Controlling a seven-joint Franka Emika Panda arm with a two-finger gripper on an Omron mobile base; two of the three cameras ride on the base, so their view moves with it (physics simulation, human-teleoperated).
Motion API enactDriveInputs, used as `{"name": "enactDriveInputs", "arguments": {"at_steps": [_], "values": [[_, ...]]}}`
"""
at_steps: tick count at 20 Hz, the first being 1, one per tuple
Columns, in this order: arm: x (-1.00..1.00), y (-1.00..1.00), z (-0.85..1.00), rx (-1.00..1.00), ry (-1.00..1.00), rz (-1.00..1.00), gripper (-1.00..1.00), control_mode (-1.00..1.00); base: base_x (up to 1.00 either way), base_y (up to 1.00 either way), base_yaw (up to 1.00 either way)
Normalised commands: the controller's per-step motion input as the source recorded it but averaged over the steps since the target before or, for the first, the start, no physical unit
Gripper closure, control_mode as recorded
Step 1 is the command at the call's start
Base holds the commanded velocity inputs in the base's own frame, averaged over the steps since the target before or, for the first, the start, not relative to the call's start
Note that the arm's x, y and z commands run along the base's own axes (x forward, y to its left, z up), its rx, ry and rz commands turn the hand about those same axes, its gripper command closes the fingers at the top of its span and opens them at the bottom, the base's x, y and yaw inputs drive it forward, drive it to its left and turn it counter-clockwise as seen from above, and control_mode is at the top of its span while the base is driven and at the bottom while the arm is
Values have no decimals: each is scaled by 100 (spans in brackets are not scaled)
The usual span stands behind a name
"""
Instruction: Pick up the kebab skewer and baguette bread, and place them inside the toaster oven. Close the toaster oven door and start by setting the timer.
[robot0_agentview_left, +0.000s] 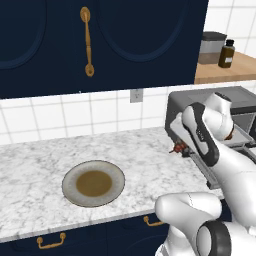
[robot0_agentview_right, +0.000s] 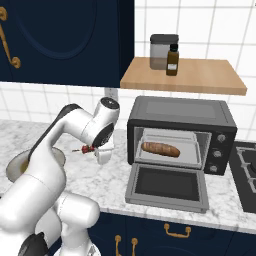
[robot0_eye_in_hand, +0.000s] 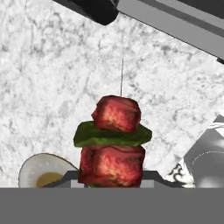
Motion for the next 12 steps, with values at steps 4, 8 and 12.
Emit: {"name": "enactDriveInputs", "arguments": {"at_steps": [4,8,12], "values": [[0,-87,5,8,0,-40,100,-100,0,0,0],[0,-88,0,4,-5,-35,100,-100,0,0,0],[0,-96,0,5,-7,-25,100,-100,0,0,0]]}}
